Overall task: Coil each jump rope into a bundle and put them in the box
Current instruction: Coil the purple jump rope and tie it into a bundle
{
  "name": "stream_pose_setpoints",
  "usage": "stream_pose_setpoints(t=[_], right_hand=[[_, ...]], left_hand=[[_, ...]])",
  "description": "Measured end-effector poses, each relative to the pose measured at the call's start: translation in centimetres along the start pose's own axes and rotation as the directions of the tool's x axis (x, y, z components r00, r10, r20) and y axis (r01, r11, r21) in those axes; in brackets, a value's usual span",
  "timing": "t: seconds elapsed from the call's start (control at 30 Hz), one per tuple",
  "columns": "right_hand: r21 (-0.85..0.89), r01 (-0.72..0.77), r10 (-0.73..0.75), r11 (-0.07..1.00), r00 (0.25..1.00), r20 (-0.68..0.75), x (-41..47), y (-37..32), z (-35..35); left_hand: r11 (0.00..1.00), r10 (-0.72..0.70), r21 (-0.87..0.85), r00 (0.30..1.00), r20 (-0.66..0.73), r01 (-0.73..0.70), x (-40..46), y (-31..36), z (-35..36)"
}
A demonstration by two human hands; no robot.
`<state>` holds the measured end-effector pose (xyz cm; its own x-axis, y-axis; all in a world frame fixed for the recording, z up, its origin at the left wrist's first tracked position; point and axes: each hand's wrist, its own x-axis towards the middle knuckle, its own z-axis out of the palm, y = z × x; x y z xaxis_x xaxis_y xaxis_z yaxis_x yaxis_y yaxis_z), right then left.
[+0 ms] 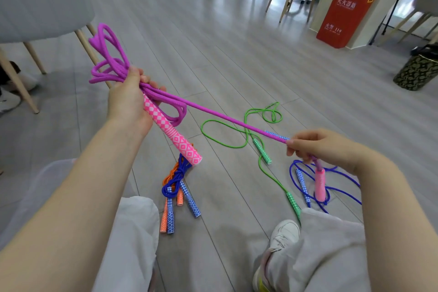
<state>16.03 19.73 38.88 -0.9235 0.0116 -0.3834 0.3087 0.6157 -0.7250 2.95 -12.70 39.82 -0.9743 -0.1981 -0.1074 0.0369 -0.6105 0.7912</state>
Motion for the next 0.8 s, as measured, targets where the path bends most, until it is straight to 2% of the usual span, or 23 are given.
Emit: stream_pose_setpoints(t=[0.1,0.2,0.27,0.4,0.5,0.6,0.8], right_hand=[[0.058,0.050,-0.043,0.997,0.993,-0.112,-0.1,0.0,-0.3],[0.013,0.179,-0.171,0.984,0.959,-0.226,0.0,-1.5,1.1],[0.011,0.259,-0.250,0.966,0.943,-0.220,0.0,-2.8,2.3],[0.021,0.360,-0.354,0.933,0.924,-0.142,0.1,-4.8,4.5],[0.074,0.393,-0.383,0.917,0.916,-0.120,0.5,-5.6,5.8],[0.021,0.455,-0.445,0.890,0.878,-0.174,1.2,-6.0,6.7],[-0.043,0.456,-0.450,0.889,0.853,-0.262,2.1,-5.7,7.1]], left_hand=[[0.985,0.099,0.146,0.995,-0.006,-0.097,0.2,-0.3,-0.3],[0.928,0.097,0.347,0.988,0.119,-0.133,-0.7,-1.0,0.2],[0.864,0.055,0.478,0.973,0.224,-0.159,-1.6,-1.7,0.7],[0.737,-0.072,0.644,0.925,0.374,-0.204,-3.1,-3.1,1.2],[0.660,-0.236,0.723,0.857,0.459,-0.205,-4.5,-4.1,1.4],[0.641,-0.385,0.746,0.766,0.515,-0.179,-6.0,-4.6,1.7],[0.637,-0.535,0.760,0.635,0.558,-0.131,-7.3,-4.9,2.2]])
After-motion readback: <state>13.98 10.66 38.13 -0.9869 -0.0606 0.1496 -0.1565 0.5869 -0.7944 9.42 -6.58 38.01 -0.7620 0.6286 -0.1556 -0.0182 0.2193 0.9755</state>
